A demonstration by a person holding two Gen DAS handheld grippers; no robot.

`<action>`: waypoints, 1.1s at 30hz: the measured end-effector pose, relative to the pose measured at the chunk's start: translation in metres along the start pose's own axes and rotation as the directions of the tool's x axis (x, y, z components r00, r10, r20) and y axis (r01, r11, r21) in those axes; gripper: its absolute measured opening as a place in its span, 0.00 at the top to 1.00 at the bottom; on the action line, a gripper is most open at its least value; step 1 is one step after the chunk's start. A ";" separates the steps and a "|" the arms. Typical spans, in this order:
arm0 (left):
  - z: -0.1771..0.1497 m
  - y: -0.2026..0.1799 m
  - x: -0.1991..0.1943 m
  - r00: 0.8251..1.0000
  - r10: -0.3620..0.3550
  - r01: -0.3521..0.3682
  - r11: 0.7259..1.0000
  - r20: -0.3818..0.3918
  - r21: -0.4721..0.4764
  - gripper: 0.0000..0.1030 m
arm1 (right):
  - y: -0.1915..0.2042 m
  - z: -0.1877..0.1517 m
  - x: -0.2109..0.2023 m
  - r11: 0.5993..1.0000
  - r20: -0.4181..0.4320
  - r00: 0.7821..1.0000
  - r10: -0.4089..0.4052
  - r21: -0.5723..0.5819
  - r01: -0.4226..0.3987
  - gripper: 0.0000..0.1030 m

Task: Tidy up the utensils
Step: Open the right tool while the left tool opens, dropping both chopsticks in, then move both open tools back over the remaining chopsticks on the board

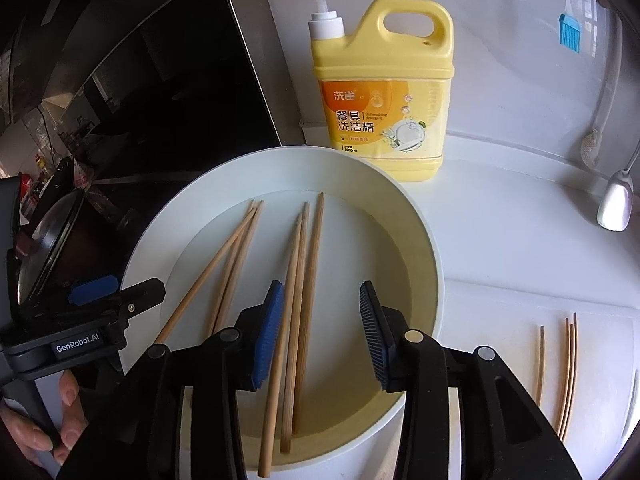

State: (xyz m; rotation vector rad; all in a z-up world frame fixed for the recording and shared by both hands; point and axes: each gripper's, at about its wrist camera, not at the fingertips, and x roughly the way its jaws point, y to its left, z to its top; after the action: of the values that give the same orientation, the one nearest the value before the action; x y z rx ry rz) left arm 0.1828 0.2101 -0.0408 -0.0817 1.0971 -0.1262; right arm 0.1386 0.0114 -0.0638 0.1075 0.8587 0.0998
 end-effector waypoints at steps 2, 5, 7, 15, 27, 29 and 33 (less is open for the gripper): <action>-0.002 0.000 -0.001 1.000 0.000 0.000 1.000 -0.007 0.005 0.20 | 0.000 -0.001 -0.005 1.000 0.001 1.000 -0.003 0.001 0.003 0.59; -0.004 -0.004 -0.003 1.000 0.000 0.000 1.000 0.003 0.017 0.20 | 0.000 -0.004 -0.010 1.000 0.007 1.000 -0.004 0.001 0.004 0.58; -0.005 -0.006 -0.005 1.000 -0.002 0.002 1.000 0.008 0.025 0.20 | 0.000 -0.005 -0.014 1.000 0.010 1.000 -0.007 0.002 0.007 0.56; -0.007 -0.015 -0.016 0.999 -0.037 0.036 0.997 0.017 0.062 0.18 | -0.003 -0.010 -0.031 0.999 0.031 0.999 -0.029 0.026 0.029 0.55; -0.022 -0.042 -0.030 0.997 -0.077 0.072 0.985 0.029 0.156 0.12 | -0.020 -0.035 -0.058 0.991 0.052 0.995 -0.089 0.101 0.083 0.52; -0.025 -0.051 -0.031 0.996 -0.089 0.083 0.982 0.027 0.172 0.12 | -0.026 -0.042 -0.063 0.989 0.052 0.993 -0.101 0.114 0.095 0.51; -0.032 -0.072 -0.034 0.994 -0.109 0.100 0.973 0.033 0.206 0.12 | -0.040 -0.056 -0.074 0.982 0.046 0.990 -0.130 0.141 0.122 0.51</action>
State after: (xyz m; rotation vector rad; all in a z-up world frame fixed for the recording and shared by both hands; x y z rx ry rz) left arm 0.1347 0.1435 -0.0158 0.0421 1.0305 -0.3292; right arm 0.0496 -0.0349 -0.0498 0.1839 0.8153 -0.0814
